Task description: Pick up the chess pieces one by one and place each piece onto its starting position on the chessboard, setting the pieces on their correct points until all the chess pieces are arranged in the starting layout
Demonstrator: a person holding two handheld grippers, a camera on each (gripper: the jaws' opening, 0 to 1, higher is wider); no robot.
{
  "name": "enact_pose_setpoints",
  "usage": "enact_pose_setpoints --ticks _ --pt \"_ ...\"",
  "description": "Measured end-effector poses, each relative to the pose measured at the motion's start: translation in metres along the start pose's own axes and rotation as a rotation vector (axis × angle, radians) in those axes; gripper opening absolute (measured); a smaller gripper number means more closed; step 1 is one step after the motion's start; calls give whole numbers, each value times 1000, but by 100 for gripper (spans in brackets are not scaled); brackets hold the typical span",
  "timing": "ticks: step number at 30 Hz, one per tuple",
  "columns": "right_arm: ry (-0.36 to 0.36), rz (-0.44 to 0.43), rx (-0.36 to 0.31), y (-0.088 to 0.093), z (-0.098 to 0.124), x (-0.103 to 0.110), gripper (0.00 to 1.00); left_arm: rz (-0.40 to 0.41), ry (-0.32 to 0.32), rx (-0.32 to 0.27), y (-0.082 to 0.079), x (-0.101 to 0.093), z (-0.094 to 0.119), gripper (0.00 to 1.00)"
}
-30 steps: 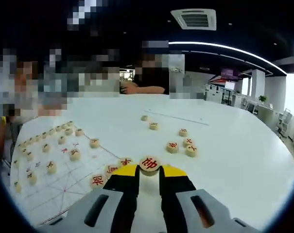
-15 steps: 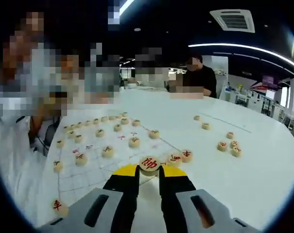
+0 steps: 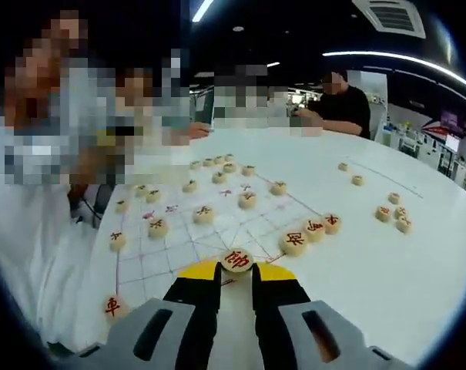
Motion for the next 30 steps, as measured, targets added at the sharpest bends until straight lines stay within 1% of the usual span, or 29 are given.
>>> enact_pose_setpoints --ticks 4,15,21,25,26,29,30 --pt "6 1 1 1 0 -1 18 0 -1 -1 0 0 0 37" --pt "25 40 6 2 1 -3 18 -1 1 -5 -1 0 1 37" --pt "24 41 22 4 0 -4 19 -3 2 -8 -2 -1 1 37" --pt "32 35 21 5 1 -7 20 -3 3 -10 -2 -1 1 37" --pt "36 25 0 2 2 -8 21 -2 3 -10 -2 -1 1 37" --pt "48 -34 -115 -12 5 -12 42 -1 1 -10 -2 0 1 37" --pt "62 -45 -150 -16 7 -16 48 -1 1 -9 -2 0 1 37"
Point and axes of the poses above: the point that each gripper's makers call its tool centre point, and the gripper's own axes: z roughly backward along the fingers, x roughly to its left, y roughly out of its underside, the point moved 6 cm from there along z, roughly backward along the fingers, and after that the axes turned 4 degrees about x, right-handed, at the moved point
